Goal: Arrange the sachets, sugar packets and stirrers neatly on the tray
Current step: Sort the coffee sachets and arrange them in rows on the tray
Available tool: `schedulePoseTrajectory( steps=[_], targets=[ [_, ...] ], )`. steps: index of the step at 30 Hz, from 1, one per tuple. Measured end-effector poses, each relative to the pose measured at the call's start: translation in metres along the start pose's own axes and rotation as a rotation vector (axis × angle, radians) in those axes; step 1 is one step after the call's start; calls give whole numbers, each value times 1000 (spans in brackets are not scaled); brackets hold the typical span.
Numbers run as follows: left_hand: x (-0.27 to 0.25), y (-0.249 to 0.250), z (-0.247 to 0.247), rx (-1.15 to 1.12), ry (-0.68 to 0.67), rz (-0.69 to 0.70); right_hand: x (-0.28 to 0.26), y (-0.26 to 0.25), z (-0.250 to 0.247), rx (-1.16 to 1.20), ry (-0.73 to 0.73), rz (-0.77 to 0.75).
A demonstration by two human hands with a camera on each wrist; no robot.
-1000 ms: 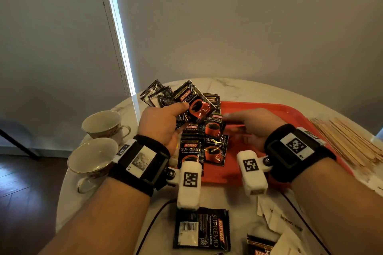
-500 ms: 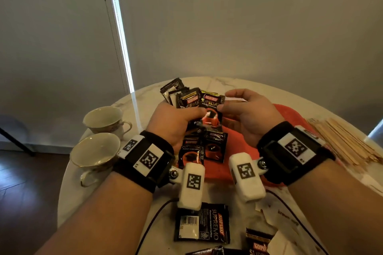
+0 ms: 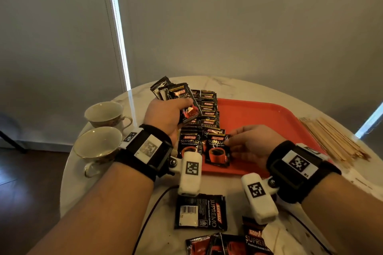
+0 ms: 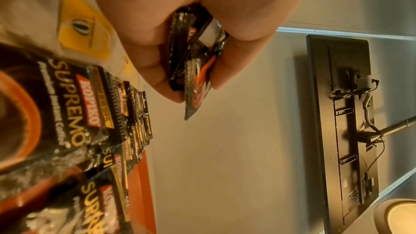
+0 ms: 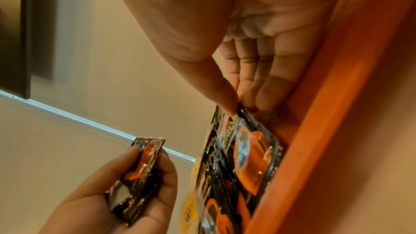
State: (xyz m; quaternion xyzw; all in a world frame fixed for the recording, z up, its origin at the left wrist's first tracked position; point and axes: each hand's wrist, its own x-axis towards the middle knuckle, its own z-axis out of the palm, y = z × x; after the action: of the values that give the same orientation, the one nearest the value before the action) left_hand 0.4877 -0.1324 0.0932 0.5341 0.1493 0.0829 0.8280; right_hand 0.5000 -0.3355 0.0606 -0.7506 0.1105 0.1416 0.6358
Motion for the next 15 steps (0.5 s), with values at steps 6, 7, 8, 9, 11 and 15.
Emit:
schedulePoseTrajectory(
  steps=[6, 7, 8, 9, 11, 15],
  targets=[
    [-1, -1, 0, 13, -6, 1, 2, -5, 4, -80, 26, -34],
    [-2, 0, 0, 14, -9, 5, 3, -6, 4, -90, 30, -41],
    [-2, 0, 0, 16, -12, 10, 4, -6, 5, -100, 33, -47],
    [-2, 0, 0, 18, -17, 11, 5, -7, 7, -111, 35, -49],
    [-3, 1, 1, 19, -25, 9, 6, -10, 9, -124, 31, -50],
    [-1, 0, 0, 23, -21, 10, 7, -12, 13, -130, 30, -48]
  ],
)
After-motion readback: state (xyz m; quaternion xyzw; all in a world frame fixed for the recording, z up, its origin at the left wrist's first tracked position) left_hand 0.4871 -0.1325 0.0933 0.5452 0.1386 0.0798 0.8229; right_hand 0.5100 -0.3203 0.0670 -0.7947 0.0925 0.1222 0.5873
